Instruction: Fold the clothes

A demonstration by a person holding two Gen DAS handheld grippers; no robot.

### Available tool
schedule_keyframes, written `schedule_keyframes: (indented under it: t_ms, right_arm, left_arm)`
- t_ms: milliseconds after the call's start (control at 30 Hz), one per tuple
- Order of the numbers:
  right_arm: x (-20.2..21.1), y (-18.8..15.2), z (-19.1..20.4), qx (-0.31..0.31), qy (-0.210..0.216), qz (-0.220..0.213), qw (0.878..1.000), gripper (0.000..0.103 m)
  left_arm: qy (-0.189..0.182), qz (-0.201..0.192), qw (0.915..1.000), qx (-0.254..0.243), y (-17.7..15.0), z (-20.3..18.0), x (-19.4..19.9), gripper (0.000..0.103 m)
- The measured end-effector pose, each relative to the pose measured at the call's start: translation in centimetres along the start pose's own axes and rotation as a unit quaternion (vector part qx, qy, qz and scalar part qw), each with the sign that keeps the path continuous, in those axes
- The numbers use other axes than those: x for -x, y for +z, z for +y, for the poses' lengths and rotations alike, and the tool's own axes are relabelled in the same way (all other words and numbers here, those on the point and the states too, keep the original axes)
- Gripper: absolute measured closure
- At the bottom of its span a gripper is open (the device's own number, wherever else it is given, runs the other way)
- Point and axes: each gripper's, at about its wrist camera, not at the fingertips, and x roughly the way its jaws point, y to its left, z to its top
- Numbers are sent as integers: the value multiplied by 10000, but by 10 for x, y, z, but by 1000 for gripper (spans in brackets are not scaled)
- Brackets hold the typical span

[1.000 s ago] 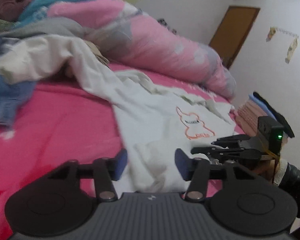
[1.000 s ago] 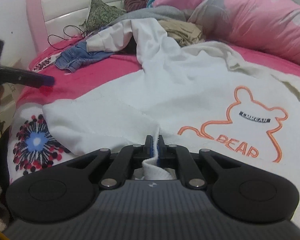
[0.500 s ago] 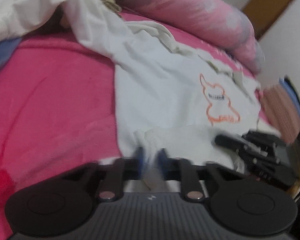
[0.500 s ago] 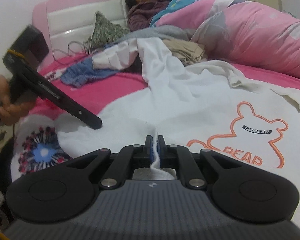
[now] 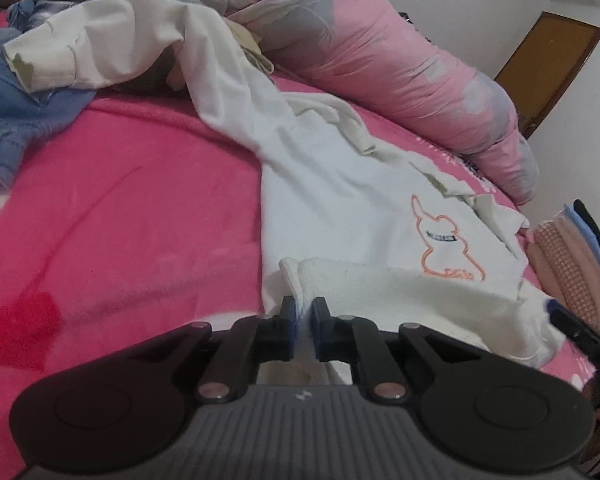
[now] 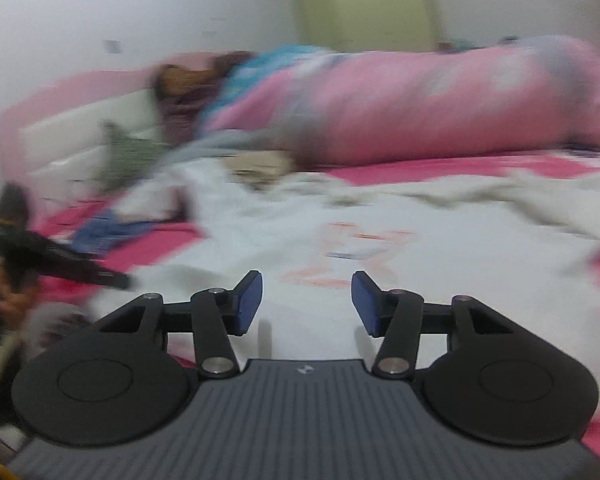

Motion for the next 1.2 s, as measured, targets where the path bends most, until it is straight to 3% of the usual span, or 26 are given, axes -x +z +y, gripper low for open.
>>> schedule_keyframes:
  t_ms: [100, 133, 233, 300, 433, 533, 600, 667, 733, 800, 933, 1000, 1033, 1067, 1167, 1200]
  right_arm:
    - [21, 3, -49, -284, -845, 30, 9960, 47]
    - [22, 4, -63, -474, -882, 46, 9950, 45]
    - [23, 9, -106, -1034, -987, 96, 9897, 43]
    - [13, 14, -117, -1078, -801, 178, 9908, 43]
    - [-14, 24, -123, -835, -329, 605, 9941, 41]
    - [-36, 27, -128, -772, -227, 1108, 9906, 41]
    - [-47, 25, -130, -868, -159, 1456, 9854, 48]
    - [-50, 24, -128, -819, -317, 1618, 9829, 76]
    - [-44, 23, -126, -857, -392, 1558, 9833, 90]
    - [-31, 22, -125, -968, -266, 1362, 9856, 92]
    - [-21, 25, -126, -1033, -368, 1082, 9881, 86]
    - [-22, 30, -128, -1096, -430, 1030, 9877, 68]
    - [-26, 30, -129, -1138, -431, 1071, 9868, 50]
    - [-32, 29, -131, -1173, -464, 1152, 9853, 43]
    - [-46, 23, -137, -1357, -445, 1425, 9794, 43]
    - [-48, 20, -137, -1401, -419, 1458, 9785, 48]
  left_arm:
    - [29, 14, 10000, -8, -2, 0, 0, 90]
    - [41, 13, 10000, -24, -2, -1, 0, 89]
    - [34, 103, 9997, -204, -2, -8, -1, 69]
    - [-30, 171, 9993, -330, -3, -13, 0, 52]
    - [49, 160, 9969, -767, -7, -29, 9, 50]
    - [191, 145, 9927, -1186, -12, -41, 12, 50]
    - [282, 154, 9886, -1471, -17, -49, 11, 50]
    - [362, 189, 9860, -1619, -20, -54, 10, 50]
    - [441, 194, 9850, -1658, -23, -55, 9, 50]
    - [435, 143, 9855, -1633, -24, -54, 11, 50]
    - [410, -26, 9844, -1710, -23, -54, 15, 51]
    - [355, -96, 9830, -1797, -22, -55, 17, 51]
    - [342, -92, 9831, -1796, -22, -55, 15, 51]
    - [342, -77, 9835, -1776, -22, -54, 14, 52]
    - [349, -42, 9847, -1708, -22, -51, 9, 55]
    - [356, -54, 9850, -1690, -23, -50, 9, 58]
